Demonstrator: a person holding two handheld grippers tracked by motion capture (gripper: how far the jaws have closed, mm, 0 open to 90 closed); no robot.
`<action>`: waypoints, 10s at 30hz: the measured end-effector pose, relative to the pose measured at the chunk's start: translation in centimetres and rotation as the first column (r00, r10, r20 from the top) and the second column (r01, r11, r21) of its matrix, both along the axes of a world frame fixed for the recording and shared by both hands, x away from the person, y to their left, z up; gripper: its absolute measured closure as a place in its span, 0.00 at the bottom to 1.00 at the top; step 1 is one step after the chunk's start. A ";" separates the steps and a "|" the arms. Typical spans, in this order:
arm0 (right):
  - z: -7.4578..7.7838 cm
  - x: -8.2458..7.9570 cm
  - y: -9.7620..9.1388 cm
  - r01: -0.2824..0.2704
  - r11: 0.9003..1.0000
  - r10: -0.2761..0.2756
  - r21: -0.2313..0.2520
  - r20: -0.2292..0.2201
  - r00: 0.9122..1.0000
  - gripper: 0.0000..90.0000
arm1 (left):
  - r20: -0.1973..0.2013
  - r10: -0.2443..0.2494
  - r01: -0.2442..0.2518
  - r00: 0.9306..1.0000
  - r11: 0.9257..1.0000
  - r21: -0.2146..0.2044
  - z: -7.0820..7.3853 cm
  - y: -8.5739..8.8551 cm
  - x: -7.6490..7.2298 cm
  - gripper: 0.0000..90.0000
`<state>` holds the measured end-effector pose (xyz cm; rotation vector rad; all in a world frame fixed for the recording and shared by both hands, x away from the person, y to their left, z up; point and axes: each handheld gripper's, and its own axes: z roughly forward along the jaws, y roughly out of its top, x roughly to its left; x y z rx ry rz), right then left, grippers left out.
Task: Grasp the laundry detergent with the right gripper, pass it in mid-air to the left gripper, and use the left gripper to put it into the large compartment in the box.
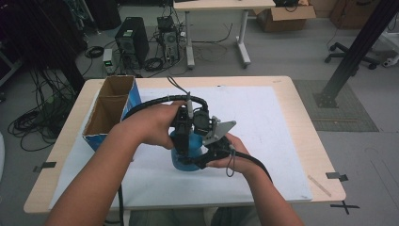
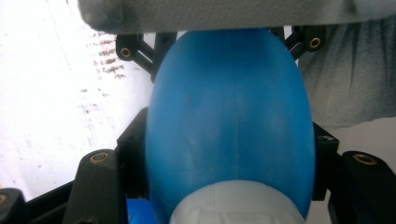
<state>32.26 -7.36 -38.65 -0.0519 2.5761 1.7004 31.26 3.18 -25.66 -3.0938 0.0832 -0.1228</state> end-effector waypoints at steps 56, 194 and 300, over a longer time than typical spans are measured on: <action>2.2 1.2 -4.5 0.058 0.998 -0.063 -0.040 -0.127 0.990 0.01 | 0.001 0.087 -0.087 0.996 0.996 0.025 1.4 0.6 1.4 0.43; 4.7 4.0 -14.0 0.204 0.826 -0.265 -0.526 -0.042 0.963 0.03 | -0.083 0.996 -0.999 -0.042 -0.041 0.008 2.8 25.0 11.7 0.43; 4.5 3.4 -14.1 0.217 0.839 -0.271 -0.499 -0.037 0.962 0.03 | -0.085 0.996 -0.999 -0.037 -0.040 -0.032 -0.6 24.5 10.4 0.15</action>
